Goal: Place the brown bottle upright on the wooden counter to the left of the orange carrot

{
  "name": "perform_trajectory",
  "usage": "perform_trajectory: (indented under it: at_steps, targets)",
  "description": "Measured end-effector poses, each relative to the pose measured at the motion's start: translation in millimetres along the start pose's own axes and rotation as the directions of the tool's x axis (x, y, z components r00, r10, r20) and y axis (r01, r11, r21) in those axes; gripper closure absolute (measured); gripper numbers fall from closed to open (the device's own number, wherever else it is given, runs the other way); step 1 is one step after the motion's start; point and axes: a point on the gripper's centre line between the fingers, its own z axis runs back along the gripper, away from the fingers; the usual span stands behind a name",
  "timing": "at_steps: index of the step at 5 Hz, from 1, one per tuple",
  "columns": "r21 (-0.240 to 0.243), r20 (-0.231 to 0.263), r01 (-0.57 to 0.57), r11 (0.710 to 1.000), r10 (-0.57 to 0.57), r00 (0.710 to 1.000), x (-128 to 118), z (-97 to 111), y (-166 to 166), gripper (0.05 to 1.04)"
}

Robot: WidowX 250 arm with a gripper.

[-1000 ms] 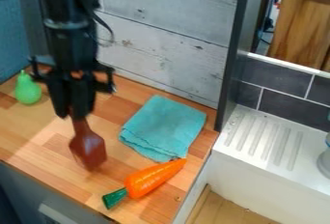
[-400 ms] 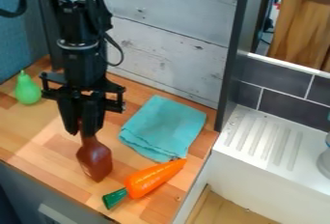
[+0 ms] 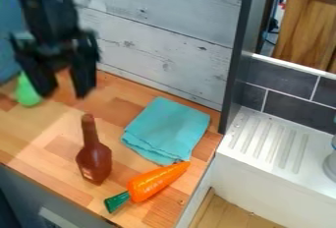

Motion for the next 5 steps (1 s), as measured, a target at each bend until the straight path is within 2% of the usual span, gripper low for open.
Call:
perform_trajectory:
  at_steps: [1, 2, 3, 4, 5]
  targets:
    - [-0.046, 0.045, -0.023, 0.999, 0.025, 0.999, 7, 27, 15, 0.070]
    - [0.017, 0.065, -0.017, 1.000, 0.016, 0.998, 24, 44, 60, 0.075]
    - [0.118, 0.082, -0.017, 0.993, 0.007, 0.997, 56, 42, 99, 0.077]
    - [0.212, 0.090, -0.018, 0.977, -0.001, 0.996, 75, 38, 121, 0.078]
    - [0.219, 0.082, 0.012, 0.976, -0.031, 0.996, 82, 35, 126, 0.078]
